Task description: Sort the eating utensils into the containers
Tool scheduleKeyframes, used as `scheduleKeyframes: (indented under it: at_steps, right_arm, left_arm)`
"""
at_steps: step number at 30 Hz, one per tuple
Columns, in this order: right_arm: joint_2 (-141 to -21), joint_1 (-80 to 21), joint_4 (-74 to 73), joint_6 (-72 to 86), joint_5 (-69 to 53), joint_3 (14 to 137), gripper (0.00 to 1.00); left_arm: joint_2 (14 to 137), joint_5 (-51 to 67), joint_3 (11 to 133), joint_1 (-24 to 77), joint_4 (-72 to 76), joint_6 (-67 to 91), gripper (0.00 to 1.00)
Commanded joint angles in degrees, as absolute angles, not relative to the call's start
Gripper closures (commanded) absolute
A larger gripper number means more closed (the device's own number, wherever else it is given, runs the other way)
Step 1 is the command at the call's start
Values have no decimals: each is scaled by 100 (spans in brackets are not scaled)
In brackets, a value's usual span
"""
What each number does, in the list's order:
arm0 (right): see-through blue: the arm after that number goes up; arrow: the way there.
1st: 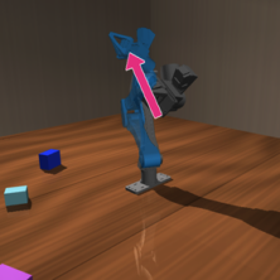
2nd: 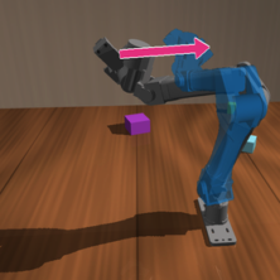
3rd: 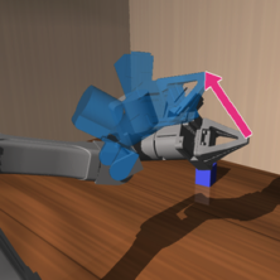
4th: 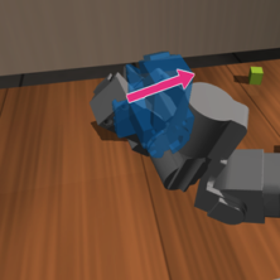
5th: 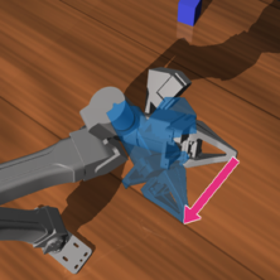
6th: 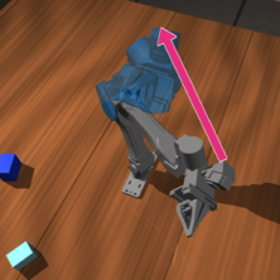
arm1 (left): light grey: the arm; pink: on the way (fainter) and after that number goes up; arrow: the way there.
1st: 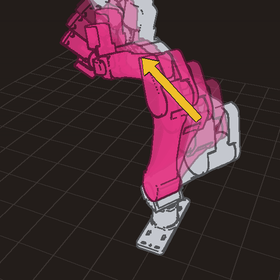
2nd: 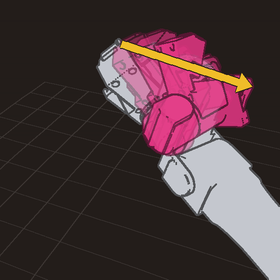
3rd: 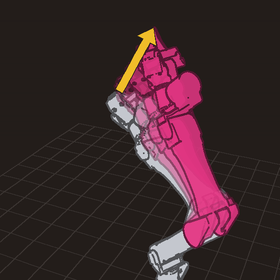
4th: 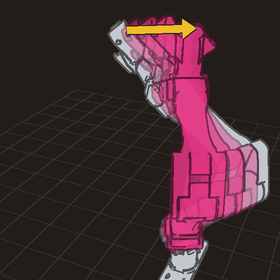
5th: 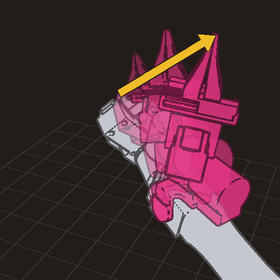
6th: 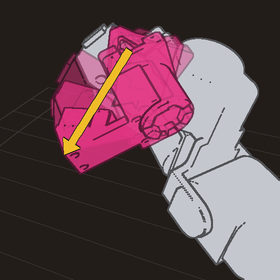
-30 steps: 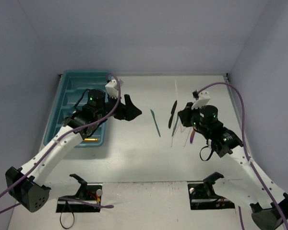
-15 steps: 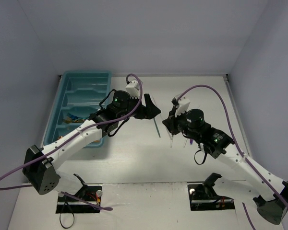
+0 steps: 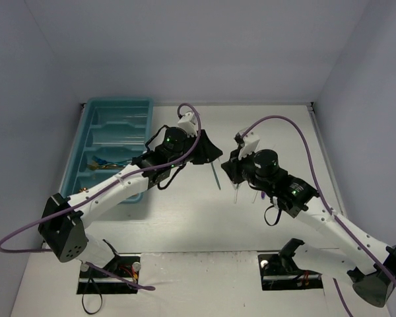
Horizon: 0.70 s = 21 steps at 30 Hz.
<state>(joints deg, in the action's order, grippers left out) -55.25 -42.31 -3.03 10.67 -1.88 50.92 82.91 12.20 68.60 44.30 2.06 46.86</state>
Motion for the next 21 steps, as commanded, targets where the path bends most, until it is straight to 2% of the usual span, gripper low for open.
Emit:
scheduleKeyframes:
  at_steps: [1,5,8,10,14,17,21]
  right_arm:
    - [-5542,-4303,372,1143,-18,5234,100]
    - [-5569,-4298,412,1194,182,5203,100]
    - [-5615,-4307,421,1228,259,5203,98]
    - [-5590,-4307,439,1270,389,5177,87]
    - [-5338,-4298,431,1312,868,5055,50]
    - [-5068,-4289,401,1349,1321,4884,34]
    - [-4696,-4281,279,1446,1872,4609,28]
  left_arm:
    - [8162,1244,7040,4495,887,5005,79]
    - [8063,1148,6929,4509,992,5174,99]
    - [7943,966,6817,4484,1001,5220,100]
    - [7865,875,6747,4432,1008,5217,100]
    - [7704,823,6512,4034,993,5388,100]
    - [7562,854,6256,3431,992,5579,100]
    - [7293,755,5993,2280,984,5747,100]
